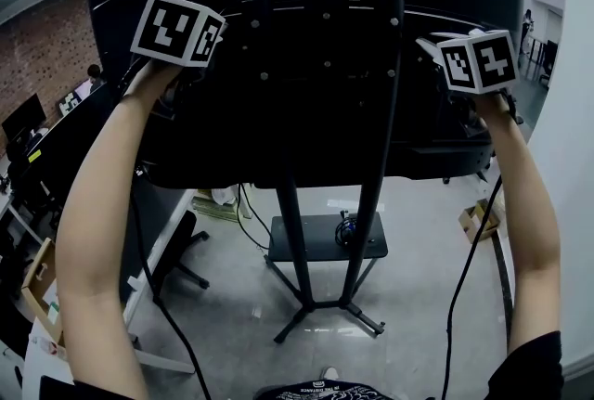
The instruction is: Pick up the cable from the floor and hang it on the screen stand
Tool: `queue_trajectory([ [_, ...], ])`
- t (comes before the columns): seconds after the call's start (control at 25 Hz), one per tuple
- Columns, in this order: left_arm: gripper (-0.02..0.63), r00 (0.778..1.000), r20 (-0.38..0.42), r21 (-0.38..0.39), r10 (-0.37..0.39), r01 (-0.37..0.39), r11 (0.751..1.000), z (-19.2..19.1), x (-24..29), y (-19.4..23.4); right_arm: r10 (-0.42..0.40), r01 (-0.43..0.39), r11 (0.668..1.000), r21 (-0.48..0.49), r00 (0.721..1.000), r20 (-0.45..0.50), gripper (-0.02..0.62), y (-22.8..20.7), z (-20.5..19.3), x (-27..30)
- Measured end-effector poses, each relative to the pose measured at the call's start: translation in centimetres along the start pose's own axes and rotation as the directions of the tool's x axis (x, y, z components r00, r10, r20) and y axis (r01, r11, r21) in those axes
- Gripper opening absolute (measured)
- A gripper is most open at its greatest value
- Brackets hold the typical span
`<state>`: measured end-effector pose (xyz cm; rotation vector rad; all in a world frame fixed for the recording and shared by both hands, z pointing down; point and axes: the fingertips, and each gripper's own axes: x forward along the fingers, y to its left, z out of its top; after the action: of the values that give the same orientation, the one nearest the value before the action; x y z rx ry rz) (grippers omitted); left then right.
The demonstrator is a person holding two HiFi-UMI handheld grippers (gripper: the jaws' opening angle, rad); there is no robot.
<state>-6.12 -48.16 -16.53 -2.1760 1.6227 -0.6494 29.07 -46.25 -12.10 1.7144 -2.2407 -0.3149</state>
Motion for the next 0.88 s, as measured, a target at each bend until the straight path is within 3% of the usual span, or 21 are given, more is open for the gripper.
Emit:
queue_trajectory([
  [0.32,0.151,0.993,0.083,0.024,-0.081,0.079,0.997,0.1,-0.7,-0.9,-0.102,0.102,0.994,0.022,0.995,-0.001,0.100,0.5,0.2,-2.1],
  [0.68,0.146,0.986,0.121,0.049,-0.115,0.109,0.993,-0.3,-1.0,-1.2,-0.137,0.138,0.990,0.017,0.990,-0.013,0.100,2.7,0.2,-3.9],
  [0.72,0.134,0.987,0.114,0.049,-0.109,0.104,0.993,-0.3,-0.6,-1.1,-0.138,0.138,0.990,0.017,0.990,-0.013,0.100,2.9,0.3,-4.0],
  [0.8,0.025,0.990,0.093,0.023,-0.104,0.102,0.995,-0.4,0.4,-0.7,-0.136,0.136,0.991,0.016,0.991,-0.012,0.099,3.3,0.5,-4.1],
  [0.88,0.023,0.992,0.061,-0.013,-0.114,0.115,0.993,-0.5,1.3,-0.5,-0.132,0.132,0.991,0.006,0.991,-0.015,0.098,3.7,0.5,-4.2],
])
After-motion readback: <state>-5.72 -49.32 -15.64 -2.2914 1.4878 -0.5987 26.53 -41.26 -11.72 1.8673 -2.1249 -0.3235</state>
